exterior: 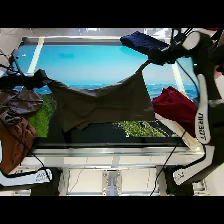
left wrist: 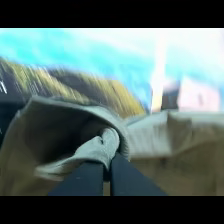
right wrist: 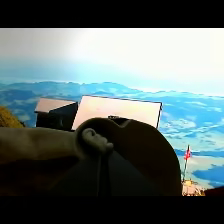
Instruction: Fold the shirts.
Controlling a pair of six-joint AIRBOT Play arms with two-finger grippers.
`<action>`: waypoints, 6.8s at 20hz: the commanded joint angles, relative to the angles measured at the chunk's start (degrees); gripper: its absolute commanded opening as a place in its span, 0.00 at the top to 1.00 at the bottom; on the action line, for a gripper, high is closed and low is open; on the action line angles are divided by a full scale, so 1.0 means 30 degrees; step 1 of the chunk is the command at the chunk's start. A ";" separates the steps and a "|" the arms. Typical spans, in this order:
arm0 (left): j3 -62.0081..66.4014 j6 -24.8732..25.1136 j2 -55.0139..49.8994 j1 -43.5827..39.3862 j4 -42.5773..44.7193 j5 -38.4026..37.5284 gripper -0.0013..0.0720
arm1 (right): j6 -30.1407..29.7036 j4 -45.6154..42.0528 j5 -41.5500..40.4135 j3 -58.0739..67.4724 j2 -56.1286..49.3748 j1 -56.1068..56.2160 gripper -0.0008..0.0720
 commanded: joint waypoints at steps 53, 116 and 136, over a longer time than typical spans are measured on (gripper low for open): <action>-1.2888 0.8291 0.0933 0.4277 -0.9377 0.0918 0.96 | -0.5042 1.3850 -0.6513 -3.3376 1.7551 -0.8349 0.36; 0.7512 -0.0758 -0.8582 -0.3009 0.6579 0.1741 0.96 | -0.3861 0.6623 -0.7861 -0.7512 -0.1982 -0.1268 0.96; -1.6568 0.6827 0.7701 0.9646 0.0342 -0.3388 0.04 | -0.6550 0.3213 0.1268 -1.7333 0.9697 -0.5952 0.45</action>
